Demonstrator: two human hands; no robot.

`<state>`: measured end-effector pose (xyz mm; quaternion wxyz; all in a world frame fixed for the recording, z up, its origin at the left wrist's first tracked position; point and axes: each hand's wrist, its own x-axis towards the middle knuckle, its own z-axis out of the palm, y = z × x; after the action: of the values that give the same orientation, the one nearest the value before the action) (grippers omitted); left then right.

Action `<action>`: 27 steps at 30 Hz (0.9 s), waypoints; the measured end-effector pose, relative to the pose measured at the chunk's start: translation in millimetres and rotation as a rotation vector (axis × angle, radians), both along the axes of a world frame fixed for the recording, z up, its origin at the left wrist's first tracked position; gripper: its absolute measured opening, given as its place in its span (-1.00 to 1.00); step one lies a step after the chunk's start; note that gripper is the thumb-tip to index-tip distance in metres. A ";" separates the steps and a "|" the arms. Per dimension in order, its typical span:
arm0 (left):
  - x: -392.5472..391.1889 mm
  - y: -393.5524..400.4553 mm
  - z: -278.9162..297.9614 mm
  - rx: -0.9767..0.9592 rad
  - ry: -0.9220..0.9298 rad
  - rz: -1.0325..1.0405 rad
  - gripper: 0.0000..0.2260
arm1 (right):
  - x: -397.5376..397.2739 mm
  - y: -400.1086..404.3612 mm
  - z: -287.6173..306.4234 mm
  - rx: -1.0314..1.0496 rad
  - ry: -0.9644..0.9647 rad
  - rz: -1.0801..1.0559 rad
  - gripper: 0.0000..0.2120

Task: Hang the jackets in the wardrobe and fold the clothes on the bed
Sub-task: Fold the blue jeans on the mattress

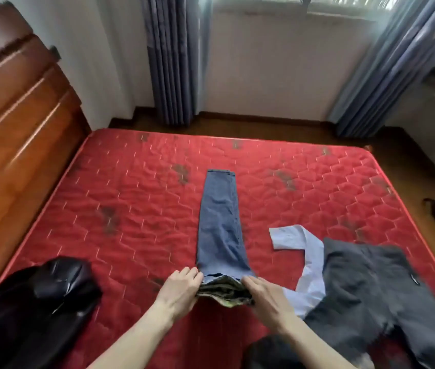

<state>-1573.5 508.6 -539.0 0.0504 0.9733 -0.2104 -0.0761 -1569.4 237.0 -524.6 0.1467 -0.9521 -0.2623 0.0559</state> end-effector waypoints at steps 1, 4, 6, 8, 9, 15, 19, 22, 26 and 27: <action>-17.3 -3.9 -18.9 0.005 0.051 -0.007 -0.50 | -18.3 -0.1 -22.5 -0.024 0.045 -0.008 -0.51; -69.8 -14.0 -69.7 0.020 0.229 -0.029 -0.46 | -76.8 -2.9 -80.2 -0.085 0.182 0.012 -0.36; -105.0 -19.7 -103.8 0.028 0.297 -0.064 -0.43 | -116.0 -6.1 -115.0 -0.130 0.201 0.059 -0.39; -136.5 -25.8 -135.4 0.040 0.334 -0.080 -0.44 | -152.7 -6.3 -148.0 -0.152 0.198 0.085 -0.49; -149.2 -28.5 -148.6 0.046 0.355 -0.086 -0.46 | -168.3 -6.8 -164.6 -0.166 0.192 0.098 -0.54; -200.8 -32.2 -210.0 0.011 0.379 -0.184 -0.60 | -229.6 -10.7 -231.6 -0.310 0.356 0.103 -0.52; -199.6 -45.7 -234.4 -0.140 0.183 -0.115 -0.63 | -213.0 5.3 -237.6 -0.161 0.202 -0.043 -0.85; -182.0 -60.5 -253.8 -0.175 0.162 -0.016 -0.48 | -187.5 21.6 -255.7 -0.053 0.113 -0.173 -0.72; -171.7 -51.1 -288.2 -0.170 0.227 0.034 -0.32 | -180.9 15.6 -297.5 -0.086 0.146 -0.126 -0.42; -172.4 -46.4 -295.2 -0.180 0.238 0.020 -0.30 | -181.1 9.8 -306.6 -0.102 0.158 -0.103 -0.40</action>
<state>-1745.8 462.2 -834.2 0.1629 0.9511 -0.1991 -0.1711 -1750.5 246.8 -831.2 0.1208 -0.9632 -0.1976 0.1365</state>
